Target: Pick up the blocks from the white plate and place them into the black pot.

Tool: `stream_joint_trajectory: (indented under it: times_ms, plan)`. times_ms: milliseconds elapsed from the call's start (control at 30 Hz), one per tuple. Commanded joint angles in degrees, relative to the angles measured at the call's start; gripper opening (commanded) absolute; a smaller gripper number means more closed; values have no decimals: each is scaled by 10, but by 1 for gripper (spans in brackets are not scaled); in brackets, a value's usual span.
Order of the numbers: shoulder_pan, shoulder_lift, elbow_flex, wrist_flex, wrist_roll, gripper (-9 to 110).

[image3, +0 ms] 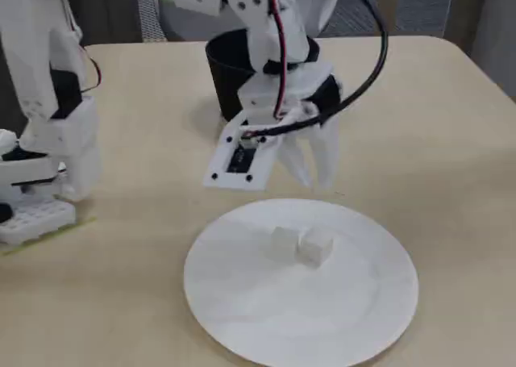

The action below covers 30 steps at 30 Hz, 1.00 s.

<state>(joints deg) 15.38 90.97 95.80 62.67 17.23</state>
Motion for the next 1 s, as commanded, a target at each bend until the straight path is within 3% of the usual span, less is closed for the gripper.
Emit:
stream_joint_trajectory:
  times_ms: [0,233,967]
  plan:
    - [7,3,-3,-6,2,9]
    - [25,-22,-11,-27,-6,17]
    - [43,-97,-11,-54,-8,20]
